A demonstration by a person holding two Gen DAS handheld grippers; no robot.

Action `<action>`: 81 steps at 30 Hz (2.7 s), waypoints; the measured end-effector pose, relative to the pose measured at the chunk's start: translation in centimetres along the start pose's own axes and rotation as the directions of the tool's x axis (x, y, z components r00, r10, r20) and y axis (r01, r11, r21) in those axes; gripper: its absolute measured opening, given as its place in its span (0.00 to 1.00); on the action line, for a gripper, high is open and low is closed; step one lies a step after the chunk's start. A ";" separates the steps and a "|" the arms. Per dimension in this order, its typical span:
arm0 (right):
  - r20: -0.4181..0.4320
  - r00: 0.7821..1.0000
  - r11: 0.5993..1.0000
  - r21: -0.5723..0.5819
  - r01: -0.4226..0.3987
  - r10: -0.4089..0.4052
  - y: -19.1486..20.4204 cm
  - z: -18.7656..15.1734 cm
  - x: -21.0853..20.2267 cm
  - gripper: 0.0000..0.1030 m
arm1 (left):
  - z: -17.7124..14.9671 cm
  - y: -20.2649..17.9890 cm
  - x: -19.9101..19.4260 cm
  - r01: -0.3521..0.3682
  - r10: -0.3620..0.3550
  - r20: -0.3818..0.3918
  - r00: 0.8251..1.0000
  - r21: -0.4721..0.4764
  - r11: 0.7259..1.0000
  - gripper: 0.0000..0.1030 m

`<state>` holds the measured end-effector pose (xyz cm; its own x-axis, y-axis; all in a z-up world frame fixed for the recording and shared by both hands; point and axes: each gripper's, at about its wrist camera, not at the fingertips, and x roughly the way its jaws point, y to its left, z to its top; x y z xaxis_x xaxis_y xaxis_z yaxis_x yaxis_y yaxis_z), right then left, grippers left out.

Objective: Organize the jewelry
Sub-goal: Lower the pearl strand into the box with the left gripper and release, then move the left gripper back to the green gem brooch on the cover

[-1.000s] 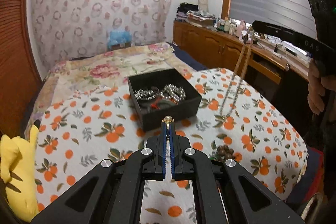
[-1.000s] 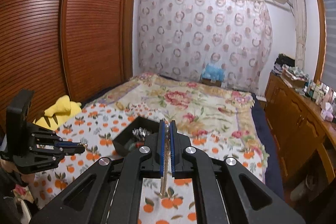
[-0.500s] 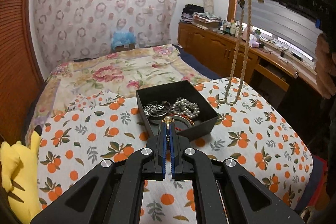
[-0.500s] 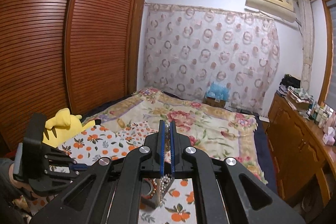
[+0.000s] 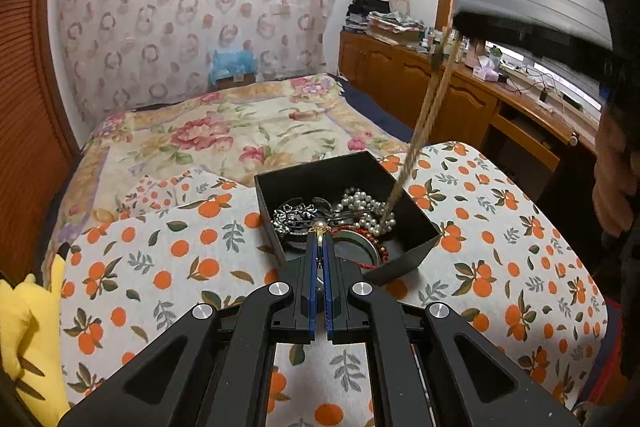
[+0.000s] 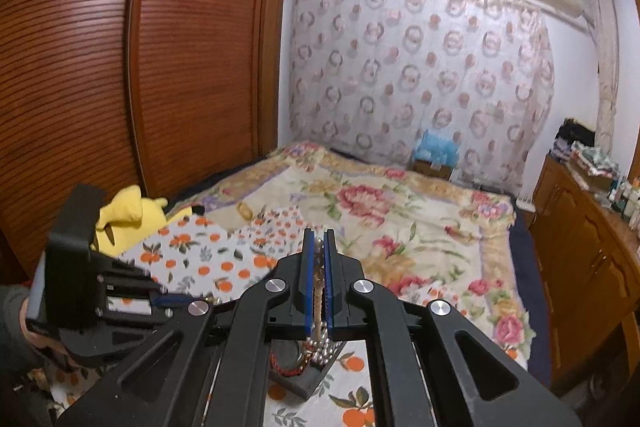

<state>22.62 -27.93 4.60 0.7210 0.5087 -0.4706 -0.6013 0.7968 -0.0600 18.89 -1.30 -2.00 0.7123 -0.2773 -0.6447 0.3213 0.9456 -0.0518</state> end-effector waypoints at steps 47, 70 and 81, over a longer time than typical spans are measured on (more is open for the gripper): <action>-0.070 0.993 0.991 0.102 -0.083 0.090 0.2 -7.1 3.6 0.06 | -4.0 -1.9 1.0 0.019 -0.020 -0.062 0.998 -0.022 1.000 0.26; -0.260 0.958 0.987 0.135 -0.084 0.117 6.1 -17.6 -2.2 0.26 | -8.6 -4.5 -4.4 0.035 -0.036 -0.017 0.999 -0.032 0.999 0.27; -0.346 0.934 0.994 0.094 -0.063 0.092 8.2 -18.5 -0.5 0.26 | -10.5 -5.0 -5.0 0.040 -0.042 -0.031 0.999 -0.043 0.998 0.28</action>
<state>10.93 -27.67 -11.88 0.4984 0.4353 -0.7498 -0.6108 0.7901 0.0527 7.14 -2.81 -6.54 0.6783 -0.3111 -0.6657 0.3226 0.9400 -0.1107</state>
